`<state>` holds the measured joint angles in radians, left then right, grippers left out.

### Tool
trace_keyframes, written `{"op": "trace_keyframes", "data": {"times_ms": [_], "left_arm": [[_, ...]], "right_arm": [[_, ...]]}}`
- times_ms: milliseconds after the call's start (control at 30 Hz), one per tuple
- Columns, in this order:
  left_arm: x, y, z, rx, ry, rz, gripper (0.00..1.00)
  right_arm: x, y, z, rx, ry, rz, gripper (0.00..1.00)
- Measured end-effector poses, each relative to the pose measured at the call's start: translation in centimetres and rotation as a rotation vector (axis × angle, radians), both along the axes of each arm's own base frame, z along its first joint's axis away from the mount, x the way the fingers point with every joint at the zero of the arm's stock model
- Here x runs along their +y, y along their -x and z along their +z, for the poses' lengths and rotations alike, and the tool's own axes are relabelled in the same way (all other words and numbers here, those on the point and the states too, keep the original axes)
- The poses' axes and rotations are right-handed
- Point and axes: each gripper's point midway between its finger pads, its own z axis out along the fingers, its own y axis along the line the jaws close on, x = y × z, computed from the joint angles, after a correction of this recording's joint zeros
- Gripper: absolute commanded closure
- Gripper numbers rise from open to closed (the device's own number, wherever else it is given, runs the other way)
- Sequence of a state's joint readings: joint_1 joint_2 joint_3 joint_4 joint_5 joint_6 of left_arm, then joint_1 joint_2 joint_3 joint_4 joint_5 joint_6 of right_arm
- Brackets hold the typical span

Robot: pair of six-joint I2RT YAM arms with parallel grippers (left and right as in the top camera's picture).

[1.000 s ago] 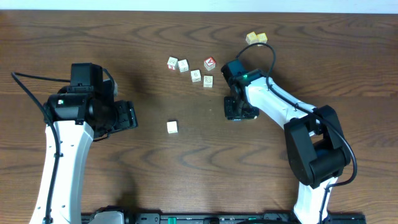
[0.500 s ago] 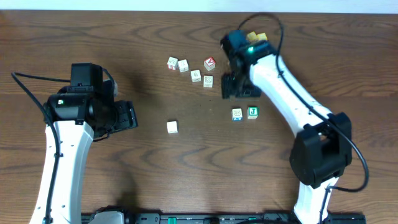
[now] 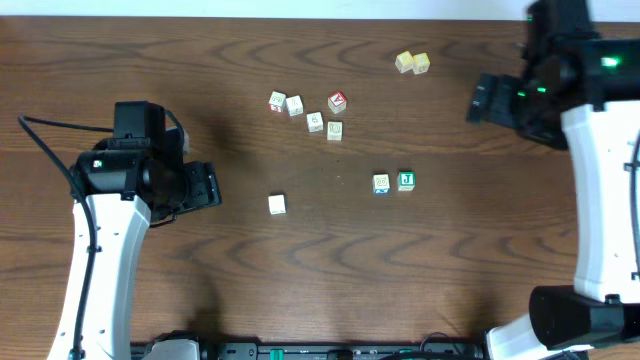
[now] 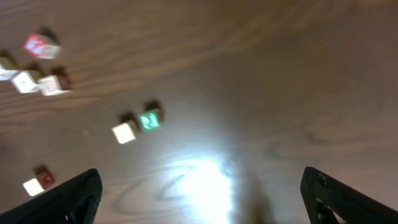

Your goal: Lift 3 blocks

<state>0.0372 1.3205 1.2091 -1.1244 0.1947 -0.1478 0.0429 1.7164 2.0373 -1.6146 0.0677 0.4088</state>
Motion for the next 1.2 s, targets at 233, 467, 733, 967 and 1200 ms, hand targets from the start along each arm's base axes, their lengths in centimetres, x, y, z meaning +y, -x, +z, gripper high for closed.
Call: {"op": "trace_keyframes", "data": {"times_ms": [233, 467, 733, 967, 1200], "left_arm": [[0.0, 0.0, 0.0, 0.001, 0.000, 0.000, 0.25], [0.0, 0.0, 0.0, 0.000, 0.000, 0.000, 0.25], [0.0, 0.0, 0.0, 0.001, 0.000, 0.000, 0.25], [0.0, 0.0, 0.0, 0.001, 0.000, 0.000, 0.25], [0.0, 0.0, 0.0, 0.001, 0.000, 0.000, 0.25]], "right_arm": [[-4.1, 2.2, -0.9, 0.098, 0.014, -0.121, 0.01], [-3.9, 3.6, -4.1, 0.214, 0.000, -0.120, 0.01], [-3.7, 4.2, -5.2, 0.259, -0.007, -0.119, 0.01], [-3.7, 4.2, -5.2, 0.258, -0.009, -0.118, 0.01], [-3.7, 4.2, -5.2, 0.258, -0.009, -0.118, 0.01]]}}
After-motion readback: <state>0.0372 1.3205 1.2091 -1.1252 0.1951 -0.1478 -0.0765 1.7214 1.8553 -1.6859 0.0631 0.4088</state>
